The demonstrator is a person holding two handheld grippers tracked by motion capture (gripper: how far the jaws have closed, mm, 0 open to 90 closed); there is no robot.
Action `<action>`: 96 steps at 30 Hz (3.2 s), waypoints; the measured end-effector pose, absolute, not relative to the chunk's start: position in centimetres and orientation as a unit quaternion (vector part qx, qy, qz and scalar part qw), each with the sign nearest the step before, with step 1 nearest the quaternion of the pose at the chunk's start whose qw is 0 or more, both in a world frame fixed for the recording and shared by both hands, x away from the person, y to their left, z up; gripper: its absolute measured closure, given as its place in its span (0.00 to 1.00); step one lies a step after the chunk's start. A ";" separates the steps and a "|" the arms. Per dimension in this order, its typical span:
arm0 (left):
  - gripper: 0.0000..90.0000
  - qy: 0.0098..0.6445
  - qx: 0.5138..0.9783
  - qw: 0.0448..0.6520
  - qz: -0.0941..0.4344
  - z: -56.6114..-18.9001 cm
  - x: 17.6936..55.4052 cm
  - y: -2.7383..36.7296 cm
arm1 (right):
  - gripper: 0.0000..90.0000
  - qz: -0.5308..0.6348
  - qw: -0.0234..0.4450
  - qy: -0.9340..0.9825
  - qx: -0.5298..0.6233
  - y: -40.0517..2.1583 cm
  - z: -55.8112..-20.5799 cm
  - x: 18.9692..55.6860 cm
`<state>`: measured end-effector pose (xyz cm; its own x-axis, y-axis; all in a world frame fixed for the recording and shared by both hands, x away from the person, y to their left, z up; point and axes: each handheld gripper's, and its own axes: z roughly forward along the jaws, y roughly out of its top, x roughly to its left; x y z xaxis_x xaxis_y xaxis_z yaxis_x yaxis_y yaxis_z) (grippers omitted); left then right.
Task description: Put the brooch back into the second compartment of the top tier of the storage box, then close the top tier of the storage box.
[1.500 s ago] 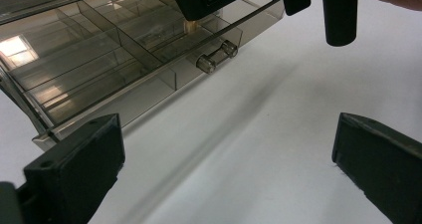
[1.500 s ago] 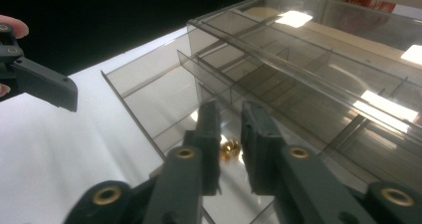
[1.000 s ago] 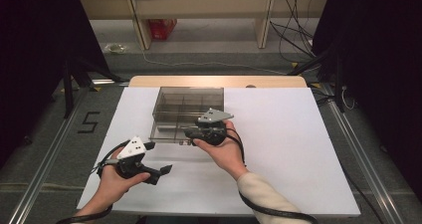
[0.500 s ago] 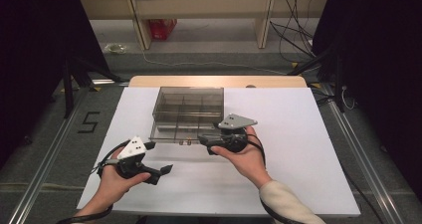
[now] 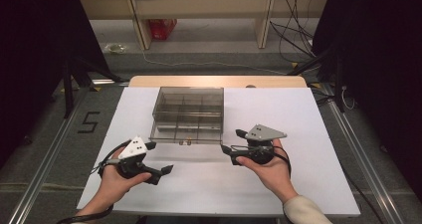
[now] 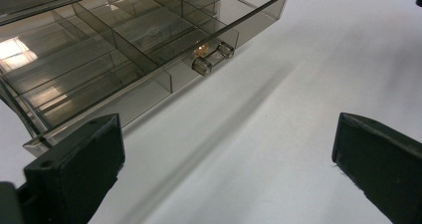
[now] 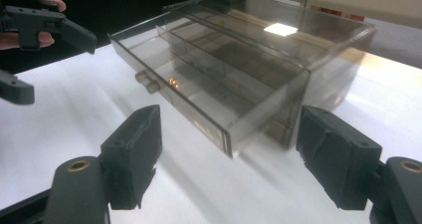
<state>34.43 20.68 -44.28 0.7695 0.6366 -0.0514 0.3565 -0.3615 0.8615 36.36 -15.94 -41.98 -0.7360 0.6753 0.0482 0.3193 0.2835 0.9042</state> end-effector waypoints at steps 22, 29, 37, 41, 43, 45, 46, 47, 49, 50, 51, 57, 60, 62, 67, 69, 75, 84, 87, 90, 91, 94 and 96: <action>0.00 0.300 0.814 0.477 0.143 -44.4 34.7 20.5 | 0.30 0.499 0.190 0.769 0.352 -21.9 -42.7 32.0; 0.00 0.302 0.813 0.477 0.146 -44.3 34.7 20.5 | 0.30 0.500 0.189 0.766 0.356 -22.1 -42.8 32.0; 0.00 0.302 0.811 0.477 0.150 -44.3 34.6 20.6 | 0.29 0.504 0.188 0.762 0.360 -22.3 -42.9 32.2; 0.00 0.302 0.812 0.477 0.149 -44.3 34.6 20.7 | 0.29 0.505 0.190 0.758 0.365 -22.4 -42.9 32.3; 0.00 0.302 0.812 0.477 0.149 -44.3 34.6 20.7 | 0.29 0.506 0.191 0.757 0.366 -22.5 -42.9 32.4; 0.00 0.305 0.810 0.478 0.150 -44.3 34.6 20.6 | 0.29 0.507 0.194 0.756 0.365 -22.6 -42.9 32.4; 0.00 0.305 0.810 0.478 0.151 -44.2 34.6 20.5 | 0.29 0.507 0.195 0.756 0.366 -22.7 -42.9 32.4; 0.01 0.306 0.809 0.478 0.151 -44.2 34.6 20.4 | 0.29 0.506 0.193 0.755 0.368 -22.8 -43.0 32.4; 0.01 0.304 0.810 0.477 0.155 -44.1 34.6 20.2 | 0.29 0.506 0.193 0.755 0.369 -23.0 -43.1 32.3; 0.02 0.304 0.809 0.478 0.156 -44.0 34.6 20.1 | 0.29 0.505 0.193 0.756 0.370 -23.0 -43.1 32.3; 0.03 0.304 0.808 0.479 0.158 -44.0 34.6 20.0 | 0.29 0.506 0.194 0.755 0.369 -23.1 -43.2 32.4; 0.09 0.306 0.804 0.481 0.167 -44.0 34.9 20.0 | 0.29 0.507 0.189 0.752 0.375 -23.3 -43.5 32.5; 0.12 0.308 0.806 0.478 0.166 -44.1 35.0 19.9 | 0.29 0.506 0.187 0.752 0.378 -23.4 -43.6 32.6; 0.13 0.308 0.804 0.479 0.169 -44.1 35.0 19.9 | 0.29 0.505 0.186 0.752 0.381 -23.5 -43.7 32.7; 0.20 0.310 0.803 0.476 0.177 -44.1 34.9 20.0 | 0.29 0.504 0.187 0.753 0.380 -23.4 -43.7 32.7; 0.21 0.310 0.804 0.475 0.176 -44.1 34.9 20.0 | 0.29 0.502 0.185 0.754 0.381 -23.4 -43.7 32.7; 0.30 0.310 0.804 0.475 0.178 -44.1 34.7 20.1 | 0.29 0.499 0.189 0.753 0.384 -23.4 -43.6 32.6; 0.52 0.324 0.804 0.459 0.193 -44.2 34.8 20.0 | 0.29 0.494 0.194 0.753 0.389 -23.4 -43.4 32.5; 0.63 0.328 0.806 0.452 0.197 -44.2 34.9 19.8 | 0.29 0.492 0.195 0.753 0.391 -23.4 -43.5 32.5; 0.76 0.328 0.809 0.445 0.201 -44.3 35.1 19.4 | 0.29 0.492 0.195 0.753 0.390 -23.5 -43.6 32.5; 0.80 0.331 0.809 0.441 0.203 -44.4 35.2 19.3 | 0.29 0.493 0.196 0.753 0.390 -23.5 -43.5 32.5; 0.92 0.338 0.809 0.433 0.208 -44.6 35.4 18.9 | 0.29 0.493 0.198 0.752 0.391 -23.6 -43.5 32.5; 0.99 0.341 0.810 0.428 0.211 -44.8 35.6 18.8 | 0.29 0.492 0.196 0.753 0.392 -23.6 -43.6 32.6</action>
